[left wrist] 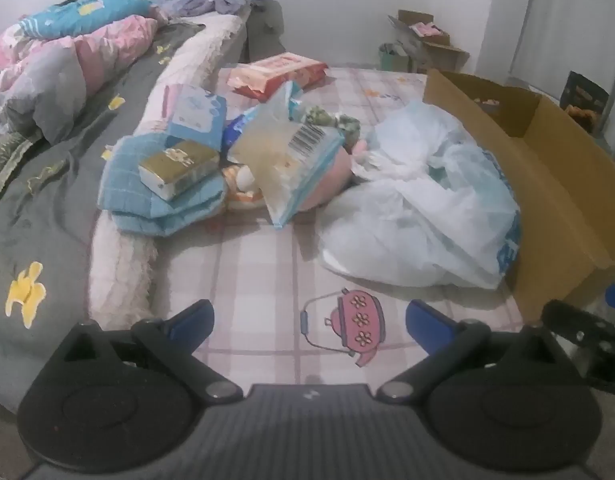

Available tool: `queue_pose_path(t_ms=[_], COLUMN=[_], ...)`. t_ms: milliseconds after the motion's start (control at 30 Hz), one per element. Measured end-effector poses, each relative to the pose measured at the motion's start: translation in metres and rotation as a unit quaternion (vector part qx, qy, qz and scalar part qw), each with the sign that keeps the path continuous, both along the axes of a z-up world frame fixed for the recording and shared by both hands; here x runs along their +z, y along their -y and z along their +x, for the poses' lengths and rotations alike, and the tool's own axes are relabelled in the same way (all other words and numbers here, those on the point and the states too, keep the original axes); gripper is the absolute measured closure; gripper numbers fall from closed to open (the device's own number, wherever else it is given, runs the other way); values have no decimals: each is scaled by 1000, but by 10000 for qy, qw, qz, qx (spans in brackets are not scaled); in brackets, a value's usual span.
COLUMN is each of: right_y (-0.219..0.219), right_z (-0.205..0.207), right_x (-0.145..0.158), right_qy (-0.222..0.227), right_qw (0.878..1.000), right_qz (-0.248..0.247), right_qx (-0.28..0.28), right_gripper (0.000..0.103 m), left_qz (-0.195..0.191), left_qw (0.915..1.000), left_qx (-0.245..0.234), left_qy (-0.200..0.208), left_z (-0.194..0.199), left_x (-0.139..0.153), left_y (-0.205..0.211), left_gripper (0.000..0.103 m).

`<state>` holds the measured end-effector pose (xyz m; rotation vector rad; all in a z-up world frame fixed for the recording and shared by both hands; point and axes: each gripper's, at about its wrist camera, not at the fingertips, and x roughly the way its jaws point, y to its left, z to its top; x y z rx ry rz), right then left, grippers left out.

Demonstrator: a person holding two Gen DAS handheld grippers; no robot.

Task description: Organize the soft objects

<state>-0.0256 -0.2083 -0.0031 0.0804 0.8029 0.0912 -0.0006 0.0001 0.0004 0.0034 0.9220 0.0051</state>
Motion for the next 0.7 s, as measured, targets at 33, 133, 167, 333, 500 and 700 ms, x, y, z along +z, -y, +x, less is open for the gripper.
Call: queue_pose_path(t_ms=[33, 133, 167, 333, 500, 700], right_y=[0, 0, -1, 0, -2, -4], right_z=[0, 1, 1, 0, 4, 3], right_x=[0, 1, 2, -2, 3, 6], right_qy=[1, 10, 12, 17, 11, 26], right_qw=[10000, 10000, 10000, 10000, 10000, 10000], right_qz=[3, -6, -8, -7, -10, -24], right_qx=[2, 5, 8, 7, 22, 23], right_gripper=[1, 1, 1, 1, 1, 1], left_qz=[-9, -74, -71, 0, -15, 2], left_qw=[10000, 10000, 10000, 10000, 10000, 10000], left_qx=[0, 39, 44, 46, 46, 47], left_qy=[12, -33, -22, 45, 41, 35], left_z=[0, 5, 6, 5, 5, 5], left_x=[0, 5, 6, 6, 6, 5], left_y=[0, -6, -7, -8, -9, -8], left_gripper=[1, 1, 1, 1, 1, 1])
